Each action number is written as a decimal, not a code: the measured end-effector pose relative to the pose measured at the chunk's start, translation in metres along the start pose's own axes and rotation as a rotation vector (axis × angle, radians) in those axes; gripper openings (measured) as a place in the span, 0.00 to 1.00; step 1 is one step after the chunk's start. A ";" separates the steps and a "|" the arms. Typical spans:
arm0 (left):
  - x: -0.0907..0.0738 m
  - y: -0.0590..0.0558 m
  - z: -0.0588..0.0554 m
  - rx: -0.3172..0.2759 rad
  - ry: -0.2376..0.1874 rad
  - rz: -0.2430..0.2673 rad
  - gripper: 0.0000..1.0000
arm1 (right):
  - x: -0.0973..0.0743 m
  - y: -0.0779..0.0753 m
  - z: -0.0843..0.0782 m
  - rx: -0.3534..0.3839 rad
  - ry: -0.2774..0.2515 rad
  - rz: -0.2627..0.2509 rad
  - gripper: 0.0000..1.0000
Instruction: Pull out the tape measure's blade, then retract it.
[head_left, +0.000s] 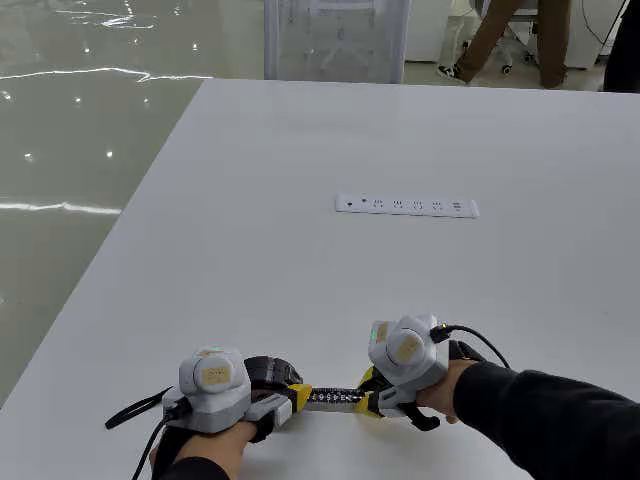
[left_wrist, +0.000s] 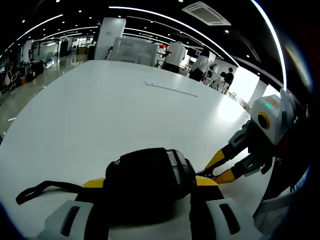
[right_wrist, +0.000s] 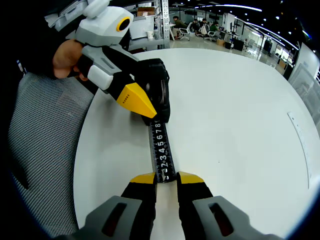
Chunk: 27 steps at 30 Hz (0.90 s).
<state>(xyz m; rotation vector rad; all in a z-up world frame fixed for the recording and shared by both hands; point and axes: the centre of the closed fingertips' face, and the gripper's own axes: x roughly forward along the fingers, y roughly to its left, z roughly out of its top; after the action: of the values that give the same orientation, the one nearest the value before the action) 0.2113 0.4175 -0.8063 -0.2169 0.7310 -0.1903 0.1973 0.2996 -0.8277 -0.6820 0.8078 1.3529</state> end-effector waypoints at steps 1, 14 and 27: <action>0.000 0.000 0.000 0.001 0.000 -0.001 0.60 | 0.000 0.000 0.001 -0.002 -0.001 0.000 0.12; 0.000 0.001 0.002 -0.007 0.000 -0.028 0.60 | 0.006 0.003 0.013 -0.012 -0.024 0.014 0.12; 0.001 0.001 0.002 -0.004 0.003 -0.033 0.60 | 0.013 0.005 0.021 0.010 -0.051 0.028 0.12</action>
<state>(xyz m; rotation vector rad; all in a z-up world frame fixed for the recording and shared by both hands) 0.2134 0.4185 -0.8052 -0.2330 0.7309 -0.2207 0.1951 0.3249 -0.8259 -0.6282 0.7856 1.3854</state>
